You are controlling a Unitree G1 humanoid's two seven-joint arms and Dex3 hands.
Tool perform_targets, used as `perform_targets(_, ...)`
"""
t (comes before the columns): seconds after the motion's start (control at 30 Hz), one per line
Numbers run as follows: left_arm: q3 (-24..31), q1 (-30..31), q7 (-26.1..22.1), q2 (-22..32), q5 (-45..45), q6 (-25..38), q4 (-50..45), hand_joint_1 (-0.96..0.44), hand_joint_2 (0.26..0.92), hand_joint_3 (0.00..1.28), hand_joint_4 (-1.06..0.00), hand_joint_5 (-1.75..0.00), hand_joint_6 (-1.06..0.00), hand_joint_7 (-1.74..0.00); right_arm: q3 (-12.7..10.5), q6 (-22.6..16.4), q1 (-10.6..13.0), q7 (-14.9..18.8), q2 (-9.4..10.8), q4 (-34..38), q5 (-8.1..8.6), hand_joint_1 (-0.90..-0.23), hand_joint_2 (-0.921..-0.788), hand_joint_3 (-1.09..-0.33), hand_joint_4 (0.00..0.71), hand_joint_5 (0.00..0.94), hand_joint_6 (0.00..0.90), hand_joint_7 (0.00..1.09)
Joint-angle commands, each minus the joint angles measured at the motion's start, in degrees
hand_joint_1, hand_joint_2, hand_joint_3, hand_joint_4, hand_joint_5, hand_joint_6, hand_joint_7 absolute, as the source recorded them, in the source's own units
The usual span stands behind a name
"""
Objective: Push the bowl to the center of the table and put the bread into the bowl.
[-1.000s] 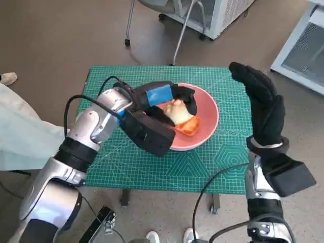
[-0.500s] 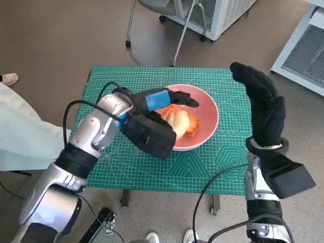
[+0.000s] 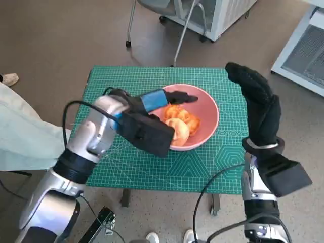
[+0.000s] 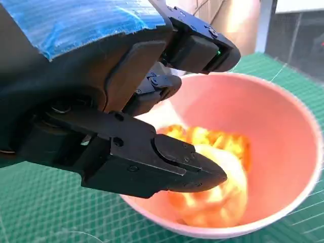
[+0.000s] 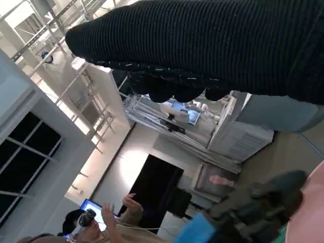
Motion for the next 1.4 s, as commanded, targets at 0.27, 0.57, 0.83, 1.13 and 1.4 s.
perform_targets(0.27, 19.01, 6.05, 15.12, -0.92, -20.68, -20.25, 4.45, -0.02, 0.902, 0.01, -0.43, -0.04, -0.6, -0.09, -0.09, 1.08, -0.44, -1.43, 0.14, -0.41, -1.34, -0.577, -0.921, -0.709, 0.428, 0.018, 0.076, 0.85)
perform_targets(0.57, 24.83, 11.04, 25.29, -4.78, -26.57, -29.46, 5.67, -0.09, 0.905, 0.01, -0.56, -0.05, -0.66, -0.12, -0.24, 1.53, -1.89, -1.92, -0.2, -1.04, -1.77, -0.56, -0.921, -0.716, 0.435, 0.021, 0.077, 0.85)
perform_targets(0.83, 26.47, 17.33, 28.15, -8.0, -30.17, -28.96, 1.25, -0.1, 0.919, 0.02, -0.57, -0.04, -0.62, -0.11, -0.18, 1.25, -3.38, -2.33, -0.6, -0.4, -2.66, -0.57, -0.921, -0.709, 0.437, 0.022, 0.082, 0.85)
perform_targets(1.13, 26.15, 21.64, 27.32, -10.45, -33.15, -26.95, -3.09, -0.08, 0.921, 0.05, -0.5, -0.01, -0.55, -0.1, -0.04, 1.28, -4.65, -2.4, -1.08, 1.11, -2.99, -0.595, -0.921, -0.693, 0.435, 0.021, 0.09, 0.84)
perform_targets(1.4, 25.65, 22.7, 26.09, -10.82, -33.83, -25.95, -5.1, -0.08, 0.921, 0.06, -0.47, 0.0, -0.51, -0.09, 0.13, 1.53, -5.02, -2.3, -1.37, 1.39, -3.02, -0.587, -0.921, -0.693, 0.432, 0.019, 0.096, 0.83)
